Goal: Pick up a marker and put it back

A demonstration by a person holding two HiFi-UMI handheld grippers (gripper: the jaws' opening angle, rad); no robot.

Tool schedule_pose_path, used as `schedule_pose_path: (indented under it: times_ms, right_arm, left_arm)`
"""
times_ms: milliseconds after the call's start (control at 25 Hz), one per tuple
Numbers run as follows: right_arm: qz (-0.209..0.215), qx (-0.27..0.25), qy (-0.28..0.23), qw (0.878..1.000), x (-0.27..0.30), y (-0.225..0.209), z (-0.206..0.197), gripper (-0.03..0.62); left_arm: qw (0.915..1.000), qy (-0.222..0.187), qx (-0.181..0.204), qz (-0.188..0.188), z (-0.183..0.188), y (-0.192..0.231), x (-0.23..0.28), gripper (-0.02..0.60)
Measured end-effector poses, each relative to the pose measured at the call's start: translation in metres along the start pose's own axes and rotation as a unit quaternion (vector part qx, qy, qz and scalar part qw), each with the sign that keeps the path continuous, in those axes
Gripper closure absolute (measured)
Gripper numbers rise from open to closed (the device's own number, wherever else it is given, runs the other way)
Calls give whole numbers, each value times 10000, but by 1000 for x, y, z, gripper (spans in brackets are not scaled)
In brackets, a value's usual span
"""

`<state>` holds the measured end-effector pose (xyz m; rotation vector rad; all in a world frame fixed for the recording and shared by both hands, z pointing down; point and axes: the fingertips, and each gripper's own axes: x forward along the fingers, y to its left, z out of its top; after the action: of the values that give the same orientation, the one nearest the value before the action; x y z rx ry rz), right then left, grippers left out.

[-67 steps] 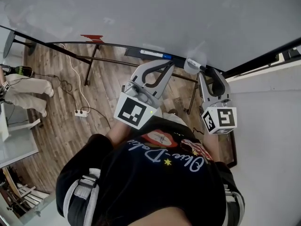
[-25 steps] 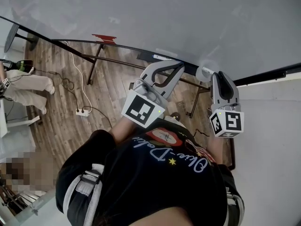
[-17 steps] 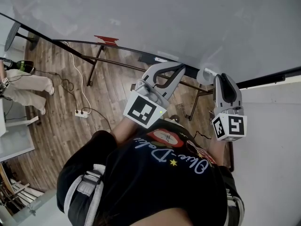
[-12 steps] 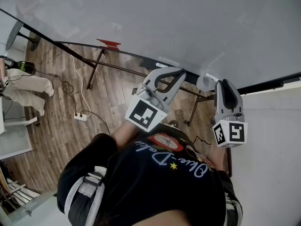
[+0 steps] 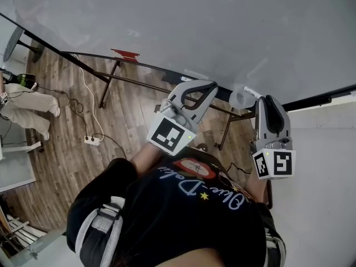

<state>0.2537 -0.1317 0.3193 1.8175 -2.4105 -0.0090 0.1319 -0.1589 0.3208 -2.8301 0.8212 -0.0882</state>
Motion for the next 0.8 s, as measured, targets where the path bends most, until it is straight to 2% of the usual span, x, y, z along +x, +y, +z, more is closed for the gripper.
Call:
schedule_pose_path:
  times_ms: [280,800]
  right_arm:
    - [-28,75,-238,9997,-10,-4,19,522]
    - [-145,165,-339,9992,-21,-9,27,522]
  left_arm:
    - [10000,-6,-46,-26,-1,1,2,578]
    - [10000,-13,-30,-85,1,0,2,577]
